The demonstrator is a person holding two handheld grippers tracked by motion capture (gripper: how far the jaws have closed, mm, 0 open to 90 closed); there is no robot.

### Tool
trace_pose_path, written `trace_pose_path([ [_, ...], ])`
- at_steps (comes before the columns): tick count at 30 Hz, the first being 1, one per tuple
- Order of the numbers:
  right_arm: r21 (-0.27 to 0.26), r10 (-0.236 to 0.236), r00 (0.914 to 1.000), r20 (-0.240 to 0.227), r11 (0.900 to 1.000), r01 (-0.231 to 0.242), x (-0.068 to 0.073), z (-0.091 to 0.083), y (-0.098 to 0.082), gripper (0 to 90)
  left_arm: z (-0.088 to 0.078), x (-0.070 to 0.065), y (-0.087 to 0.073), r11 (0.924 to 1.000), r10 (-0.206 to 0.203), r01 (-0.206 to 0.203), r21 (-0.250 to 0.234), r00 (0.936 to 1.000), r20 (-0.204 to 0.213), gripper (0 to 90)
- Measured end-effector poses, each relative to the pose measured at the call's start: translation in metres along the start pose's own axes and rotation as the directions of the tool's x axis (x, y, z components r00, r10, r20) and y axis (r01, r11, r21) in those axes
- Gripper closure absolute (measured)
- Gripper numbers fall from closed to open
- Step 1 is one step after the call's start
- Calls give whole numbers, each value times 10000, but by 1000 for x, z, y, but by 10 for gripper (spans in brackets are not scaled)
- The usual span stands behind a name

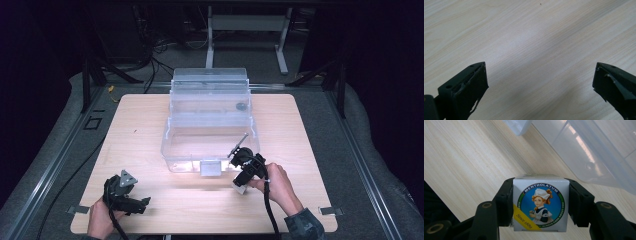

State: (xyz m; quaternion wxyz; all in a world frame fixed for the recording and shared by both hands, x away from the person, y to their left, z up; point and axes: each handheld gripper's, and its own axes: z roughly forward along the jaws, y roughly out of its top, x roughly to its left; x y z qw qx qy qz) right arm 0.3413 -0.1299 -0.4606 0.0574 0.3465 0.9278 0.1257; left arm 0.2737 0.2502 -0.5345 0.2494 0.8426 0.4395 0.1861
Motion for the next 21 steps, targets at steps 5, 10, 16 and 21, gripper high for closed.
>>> trace_pose_path([
  [5,158,-14,10000,-66,9999,15,0,-5,0,458,1,1,0,10000,17,-17,12,10000,-6,0],
  [10,-70,51,10000,58,10000,-50,-1,-7,0,458,1,1,0,10000,7,-7,-20,10000,19,0],
  [16,0,53,9999,145,10000,-53,-2,-12,1,458,1,1,0,10000,43,-43,5,10000,18,0],
  [21,10,-14,9994,342,10000,13,-1,-18,2,458,1,0,1,10000,51,-51,-45,10000,1,0],
])
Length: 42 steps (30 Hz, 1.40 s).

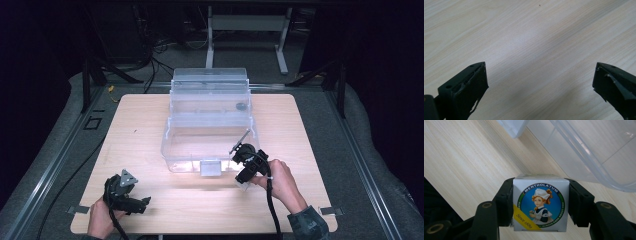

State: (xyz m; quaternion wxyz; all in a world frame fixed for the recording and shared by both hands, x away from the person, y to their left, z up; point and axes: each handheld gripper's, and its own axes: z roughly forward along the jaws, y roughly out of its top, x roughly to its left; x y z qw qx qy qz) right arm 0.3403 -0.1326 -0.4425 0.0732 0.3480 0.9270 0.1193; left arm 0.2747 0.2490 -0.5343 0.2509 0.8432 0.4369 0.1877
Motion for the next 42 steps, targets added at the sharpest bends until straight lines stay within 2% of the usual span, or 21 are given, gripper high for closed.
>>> trace_pose_path([
  [1,-105,11,10000,-97,9999,-12,0,0,0,458,0,0,0,10000,-12,12,-5,10000,-4,0],
  [7,-87,3,10000,98,10000,-2,-3,-10,0,458,2,-1,1,10000,79,-80,45,10000,42,0],
  [16,-168,150,9998,136,9997,-148,-6,-22,1,458,2,-1,2,9999,117,-117,13,9999,44,0],
  [25,-305,26,9996,269,9995,-18,-10,-37,5,459,1,-1,0,10000,47,-47,6,10000,37,0],
  [30,-394,122,9995,288,9992,-111,-13,-43,7,459,-1,1,-1,10000,52,-52,-43,10000,24,0],
  [31,-382,96,9990,442,9992,-79,-13,-45,7,458,0,1,0,10000,41,-41,-50,10000,14,0],
  [35,-483,86,9993,369,9988,-68,-15,-55,9,459,1,-2,0,9999,105,-105,11,9999,57,0],
  [42,-451,20,9988,499,9990,3,-16,-60,14,459,0,-1,0,10000,59,-59,-18,10000,58,0],
])
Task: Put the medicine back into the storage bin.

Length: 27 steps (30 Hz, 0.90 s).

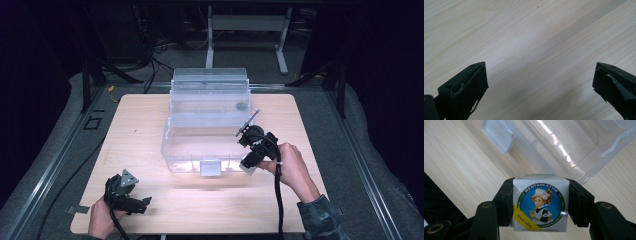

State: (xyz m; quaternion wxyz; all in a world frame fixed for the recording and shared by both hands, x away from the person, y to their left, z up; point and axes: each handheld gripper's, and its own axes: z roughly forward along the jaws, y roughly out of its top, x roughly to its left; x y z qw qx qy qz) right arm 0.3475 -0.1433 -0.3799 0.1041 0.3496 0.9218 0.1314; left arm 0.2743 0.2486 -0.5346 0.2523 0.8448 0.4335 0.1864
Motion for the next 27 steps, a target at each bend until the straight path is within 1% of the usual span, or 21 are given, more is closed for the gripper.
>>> trace_pose_path([
  [2,-51,-12,10000,-11,10000,12,0,-2,3,459,0,0,0,10000,9,-9,2,10000,-13,0],
  [3,-83,-62,10000,67,9999,63,0,-3,3,459,1,0,0,10000,9,-9,-2,10000,7,0],
  [8,-78,-18,9999,146,10000,19,-2,-8,7,459,1,1,-1,10000,-35,35,35,10000,33,0],
  [13,-166,-60,9994,333,9998,66,-5,-16,13,458,0,1,-2,10000,-88,88,-13,10000,41,0],
  [14,-185,-102,9988,486,9998,111,-5,-18,15,458,0,1,-1,10000,-38,38,48,10000,60,0],
  [17,-181,-82,9990,445,9998,90,-6,-21,17,459,1,1,-1,10000,-45,44,57,9999,104,0],
  [18,-193,-127,9983,561,9997,138,-7,-22,18,459,1,1,-1,10000,-50,50,57,9999,114,0],
  [19,-260,-64,9984,565,9996,79,-9,-24,20,459,1,1,-1,10000,-56,55,72,9999,150,0],
  [21,-315,-35,9978,658,9995,56,-11,-25,22,459,1,2,-1,9999,-70,68,79,9998,171,0],
  [26,-277,21,9977,673,9996,-2,-14,-26,27,459,0,2,-1,9999,-132,131,56,9998,169,0],
  [27,-278,-24,9977,670,9996,43,-16,-27,30,459,0,2,-1,9999,-135,135,43,9998,169,0],
])
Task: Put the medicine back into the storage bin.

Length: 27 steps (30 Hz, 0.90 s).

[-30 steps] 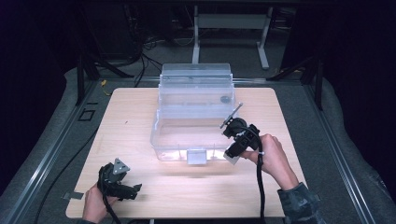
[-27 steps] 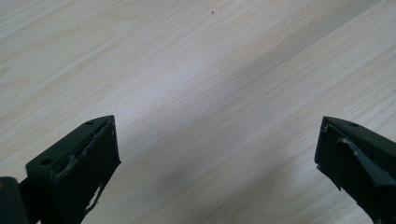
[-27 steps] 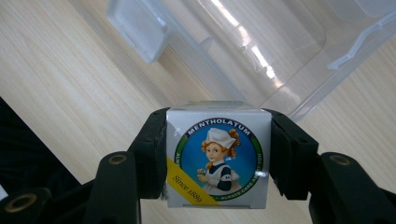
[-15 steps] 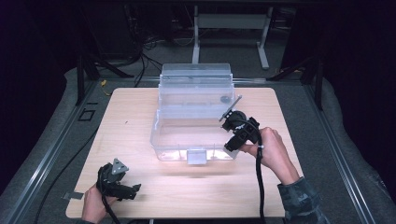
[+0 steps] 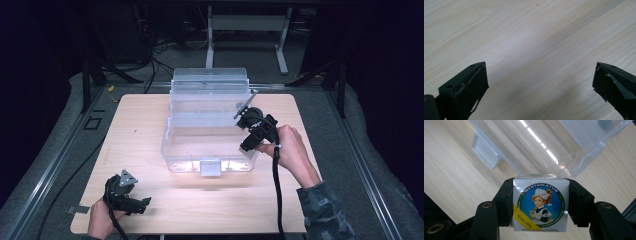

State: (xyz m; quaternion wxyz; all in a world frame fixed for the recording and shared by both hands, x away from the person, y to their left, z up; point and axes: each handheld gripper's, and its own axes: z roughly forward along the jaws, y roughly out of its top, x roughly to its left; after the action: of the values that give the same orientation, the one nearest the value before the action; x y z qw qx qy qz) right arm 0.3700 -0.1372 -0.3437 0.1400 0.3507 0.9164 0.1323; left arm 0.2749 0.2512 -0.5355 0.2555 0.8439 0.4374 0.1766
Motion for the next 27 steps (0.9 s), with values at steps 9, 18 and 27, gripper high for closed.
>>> trace_pose_path([
  [9,48,104,9999,52,9999,-104,-6,7,11,459,0,0,0,10000,20,-20,17,10000,-12,0],
  [18,424,205,9996,183,9989,-213,-12,23,23,459,1,0,0,9999,85,-85,121,10000,-9,0],
  [27,735,318,9995,81,9968,-323,-17,42,30,458,1,-1,0,9999,72,-72,90,10000,-9,0],
])
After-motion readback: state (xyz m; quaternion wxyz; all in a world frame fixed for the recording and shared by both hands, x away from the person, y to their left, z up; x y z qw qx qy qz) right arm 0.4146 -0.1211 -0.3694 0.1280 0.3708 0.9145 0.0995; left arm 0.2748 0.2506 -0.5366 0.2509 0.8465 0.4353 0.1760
